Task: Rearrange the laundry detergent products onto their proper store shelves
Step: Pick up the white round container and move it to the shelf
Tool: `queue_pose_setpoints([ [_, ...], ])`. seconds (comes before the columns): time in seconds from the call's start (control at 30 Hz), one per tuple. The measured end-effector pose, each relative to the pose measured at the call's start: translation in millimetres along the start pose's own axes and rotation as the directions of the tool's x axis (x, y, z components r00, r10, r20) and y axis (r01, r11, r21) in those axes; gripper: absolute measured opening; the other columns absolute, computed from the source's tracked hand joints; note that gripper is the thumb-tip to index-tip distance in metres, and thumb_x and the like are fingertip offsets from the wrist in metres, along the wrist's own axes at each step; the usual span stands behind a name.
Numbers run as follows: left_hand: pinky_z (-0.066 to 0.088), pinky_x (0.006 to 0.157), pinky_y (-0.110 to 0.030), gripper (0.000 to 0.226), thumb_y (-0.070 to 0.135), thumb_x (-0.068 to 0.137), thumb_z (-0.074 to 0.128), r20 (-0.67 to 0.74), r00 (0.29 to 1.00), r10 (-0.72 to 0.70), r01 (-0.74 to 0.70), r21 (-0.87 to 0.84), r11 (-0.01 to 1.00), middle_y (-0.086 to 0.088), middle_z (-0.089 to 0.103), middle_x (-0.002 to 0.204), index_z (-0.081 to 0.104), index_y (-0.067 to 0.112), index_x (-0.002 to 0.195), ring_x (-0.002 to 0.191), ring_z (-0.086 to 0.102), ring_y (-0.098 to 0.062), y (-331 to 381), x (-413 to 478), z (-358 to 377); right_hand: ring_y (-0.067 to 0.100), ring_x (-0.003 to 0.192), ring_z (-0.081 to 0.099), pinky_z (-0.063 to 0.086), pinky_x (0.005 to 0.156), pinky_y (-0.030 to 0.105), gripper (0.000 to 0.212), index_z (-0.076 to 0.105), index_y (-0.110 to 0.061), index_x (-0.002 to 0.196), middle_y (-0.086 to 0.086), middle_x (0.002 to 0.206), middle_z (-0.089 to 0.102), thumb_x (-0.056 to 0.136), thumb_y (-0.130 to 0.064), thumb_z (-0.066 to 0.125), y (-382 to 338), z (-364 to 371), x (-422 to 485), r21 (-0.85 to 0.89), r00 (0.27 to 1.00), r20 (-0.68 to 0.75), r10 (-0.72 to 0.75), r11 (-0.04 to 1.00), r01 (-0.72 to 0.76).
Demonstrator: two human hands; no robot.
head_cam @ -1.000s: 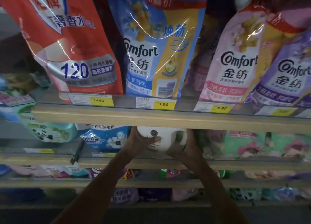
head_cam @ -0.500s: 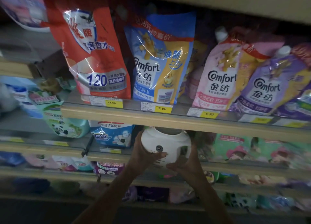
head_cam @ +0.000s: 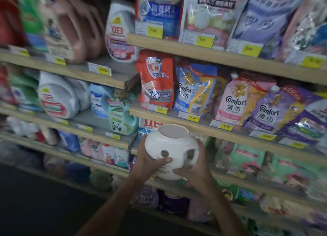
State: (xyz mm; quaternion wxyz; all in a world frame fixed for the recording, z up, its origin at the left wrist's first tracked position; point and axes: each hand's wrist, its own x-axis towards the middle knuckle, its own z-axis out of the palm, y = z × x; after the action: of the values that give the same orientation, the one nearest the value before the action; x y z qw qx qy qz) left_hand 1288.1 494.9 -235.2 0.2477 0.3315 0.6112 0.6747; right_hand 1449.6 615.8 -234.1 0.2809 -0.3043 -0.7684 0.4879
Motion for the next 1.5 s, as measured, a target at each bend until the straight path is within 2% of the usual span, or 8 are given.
queue_pose_setpoints([
  [0.17,0.059,0.083,-0.022,0.090,0.029,0.055,0.096,-0.119,0.991,0.062,-0.064,-0.014,0.998,0.017,0.066,0.122,0.046,0.050,0.127,0.117,0.064,-0.006,49,-37,-73,0.017,0.152,0.033,0.046,0.114,0.057,0.137,0.016,-0.041,0.161,-0.011,0.165,0.028,0.056,-0.025,0.102,-77,49,-12,0.005,0.991,0.092,-0.096,0.995,0.095],
  [0.43,0.055,0.101,-0.031,0.103,0.036,0.057,0.095,-0.250,0.950,0.188,-0.162,0.119,0.980,0.012,0.055,0.138,0.038,0.034,0.143,0.128,0.056,-0.007,111,-81,-208,0.016,0.150,0.036,0.048,0.115,0.053,0.132,0.019,-0.047,0.154,-0.008,0.161,0.033,0.058,-0.011,0.102,-169,160,-24,0.059,0.949,0.193,-0.249,0.968,0.242],
  [0.57,0.054,0.095,-0.018,0.104,0.025,0.062,0.098,-0.275,0.936,0.222,-0.187,0.147,0.971,0.014,0.052,0.138,0.034,0.032,0.144,0.127,0.054,-0.001,136,-97,-274,0.015,0.149,0.036,0.052,0.110,0.033,0.134,0.018,-0.044,0.158,-0.010,0.160,0.033,0.058,-0.013,0.102,-208,219,-33,0.089,0.933,0.204,-0.297,0.955,0.285],
  [0.67,0.054,0.100,-0.027,0.099,0.017,0.066,0.094,-0.289,0.927,0.240,-0.203,0.152,0.967,0.010,0.050,0.139,0.034,0.032,0.143,0.128,0.054,-0.004,150,-106,-318,0.014,0.148,0.037,0.047,0.116,0.043,0.136,0.018,-0.037,0.161,-0.008,0.159,0.035,0.058,-0.013,0.103,-234,257,-34,0.116,0.921,0.212,-0.326,0.945,0.307],
  [0.8,0.054,0.103,-0.036,0.110,0.025,0.061,0.098,-0.299,0.920,0.254,-0.214,0.163,0.963,0.003,0.051,0.141,0.032,0.024,0.149,0.131,0.055,-0.013,162,-106,-371,0.012,0.147,0.037,0.051,0.110,0.029,0.141,0.014,-0.039,0.162,-0.010,0.160,0.034,0.056,-0.016,0.103,-259,305,-28,0.134,0.916,0.215,-0.339,0.939,0.316],
  [1.07,0.054,0.084,-0.011,0.097,0.030,0.062,0.098,-0.313,0.913,0.260,-0.213,0.177,0.961,0.033,0.055,0.124,0.036,0.051,0.135,0.116,0.057,0.010,156,-56,-459,0.006,0.148,0.035,0.043,0.119,0.051,0.142,0.013,-0.045,0.160,-0.014,0.161,0.033,0.046,-0.043,0.098,-286,389,22,0.128,0.923,0.209,-0.324,0.945,0.302],
  [1.33,0.058,0.096,-0.030,0.098,0.019,0.066,0.096,-0.313,0.913,0.263,-0.208,0.196,0.958,0.002,0.055,0.138,0.037,0.033,0.143,0.125,0.059,-0.011,140,25,-546,0.006,0.150,0.035,0.040,0.122,0.047,0.139,0.015,-0.051,0.158,-0.017,0.163,0.033,0.054,-0.020,0.103,-296,480,103,0.158,0.913,0.203,-0.355,0.932,0.327],
  [1.5,0.056,0.093,-0.024,0.103,0.020,0.062,0.096,-0.318,0.905,0.284,-0.237,0.177,0.955,0.000,0.056,0.139,0.036,0.026,0.146,0.126,0.059,-0.010,133,69,-607,0.006,0.153,0.030,0.036,0.124,0.046,0.139,0.016,-0.041,0.161,-0.015,0.165,0.028,0.053,-0.027,0.101,-314,540,148,0.143,0.903,0.181,-0.390,0.919,0.368],
])
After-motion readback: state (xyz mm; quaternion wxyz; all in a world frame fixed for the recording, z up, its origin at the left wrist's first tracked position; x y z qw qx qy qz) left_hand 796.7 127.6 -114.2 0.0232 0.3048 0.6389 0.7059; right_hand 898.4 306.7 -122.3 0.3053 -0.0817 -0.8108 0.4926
